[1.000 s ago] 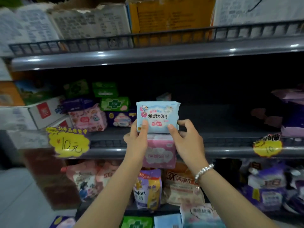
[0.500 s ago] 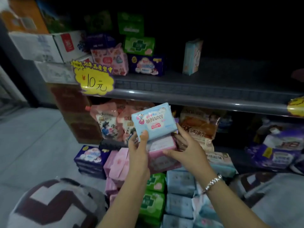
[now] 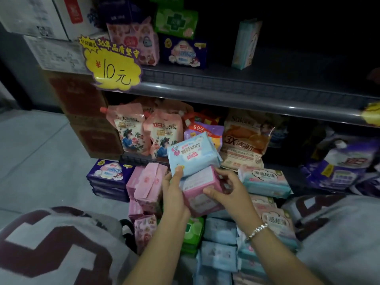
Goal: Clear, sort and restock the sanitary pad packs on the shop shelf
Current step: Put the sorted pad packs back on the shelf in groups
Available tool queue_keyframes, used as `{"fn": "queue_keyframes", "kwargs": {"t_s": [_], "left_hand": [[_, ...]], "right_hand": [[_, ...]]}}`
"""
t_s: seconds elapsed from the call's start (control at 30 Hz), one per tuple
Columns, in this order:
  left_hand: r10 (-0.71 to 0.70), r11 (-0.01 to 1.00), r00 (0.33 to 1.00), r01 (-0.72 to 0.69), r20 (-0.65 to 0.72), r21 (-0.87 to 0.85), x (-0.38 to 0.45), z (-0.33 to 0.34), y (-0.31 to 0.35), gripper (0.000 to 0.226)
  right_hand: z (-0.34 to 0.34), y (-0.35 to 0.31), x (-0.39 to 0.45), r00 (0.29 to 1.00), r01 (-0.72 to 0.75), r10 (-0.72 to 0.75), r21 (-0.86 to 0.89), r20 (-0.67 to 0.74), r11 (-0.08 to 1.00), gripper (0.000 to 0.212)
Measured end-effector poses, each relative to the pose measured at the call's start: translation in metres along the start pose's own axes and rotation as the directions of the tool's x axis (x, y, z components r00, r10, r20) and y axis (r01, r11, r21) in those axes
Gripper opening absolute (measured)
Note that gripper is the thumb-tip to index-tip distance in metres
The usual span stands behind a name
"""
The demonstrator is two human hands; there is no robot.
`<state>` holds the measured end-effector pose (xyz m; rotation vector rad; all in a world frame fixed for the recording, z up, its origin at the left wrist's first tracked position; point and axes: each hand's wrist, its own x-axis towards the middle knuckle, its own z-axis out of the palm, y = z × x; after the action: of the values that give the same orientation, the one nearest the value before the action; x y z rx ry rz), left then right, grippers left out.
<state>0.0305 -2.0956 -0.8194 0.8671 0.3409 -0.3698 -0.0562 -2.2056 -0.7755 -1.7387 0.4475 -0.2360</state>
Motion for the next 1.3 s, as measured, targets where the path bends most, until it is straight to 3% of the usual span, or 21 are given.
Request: {"fn": "queue_keyframes", "kwargs": {"t_s": [0.13, 0.3, 0.4, 0.53, 0.63, 0.83, 0.93, 1.07, 1.2, 1.3], "left_hand": [[-0.083, 0.996, 0.995, 0.085, -0.051, 0.026, 0.007, -0.015, -0.018, 0.073], [-0.189, 0.980, 0.976, 0.194, -0.107, 0.043, 0.015, -0.018, -0.038, 0.085], [-0.172, 0.971, 0.973, 0.194, -0.151, 0.142, 0.018, -0.021, -0.047, 0.056], [-0.190, 0.920, 0.974, 0.220, -0.121, 0.324, 0.028, -0.030, -0.062, 0.039], [-0.202, 0.875, 0.968, 0.247, -0.150, 0.417, 0.031, -0.035, -0.071, 0.026], [-0.246, 0.740, 0.955, 0.294, -0.164, 0.605, 0.044, -0.024, -0.070, 0.087], [-0.154, 0.664, 0.968, 0.250, -0.198, 0.705, 0.053, -0.014, -0.067, 0.069], [-0.277, 0.625, 0.954, 0.271, -0.116, 0.732, 0.056, -0.013, -0.058, 0.072], [-0.310, 0.594, 0.949, 0.233, -0.048, 0.770, 0.050, -0.025, -0.048, 0.065], [-0.306, 0.580, 0.952, 0.172, 0.018, 0.796, 0.040, -0.034, -0.037, 0.042]], "right_hand": [[0.001, 0.024, -0.004, 0.995, -0.102, 0.101, 0.067, 0.013, 0.993, 0.057], [-0.012, 0.041, -0.006, 0.990, -0.133, 0.134, 0.023, -0.052, 0.991, 0.053], [-0.030, 0.041, -0.012, 0.970, -0.181, 0.179, 0.004, -0.163, 0.983, 0.053], [-0.066, 0.042, -0.007, 0.932, -0.214, 0.228, 0.080, -0.282, 0.974, 0.050], [-0.084, 0.047, -0.001, 0.906, -0.238, 0.266, 0.126, -0.329, 0.963, 0.066], [-0.096, 0.053, 0.002, 0.880, -0.196, 0.289, 0.265, -0.378, 0.944, 0.058], [-0.098, 0.056, 0.002, 0.873, -0.189, 0.308, 0.321, -0.378, 0.928, 0.048], [-0.103, 0.062, 0.001, 0.871, -0.209, 0.341, 0.362, -0.353, 0.909, 0.027], [-0.107, 0.064, -0.001, 0.858, -0.239, 0.386, 0.399, -0.340, 0.885, 0.034], [-0.109, 0.061, -0.002, 0.855, -0.227, 0.395, 0.441, -0.336, 0.868, 0.038]]}}
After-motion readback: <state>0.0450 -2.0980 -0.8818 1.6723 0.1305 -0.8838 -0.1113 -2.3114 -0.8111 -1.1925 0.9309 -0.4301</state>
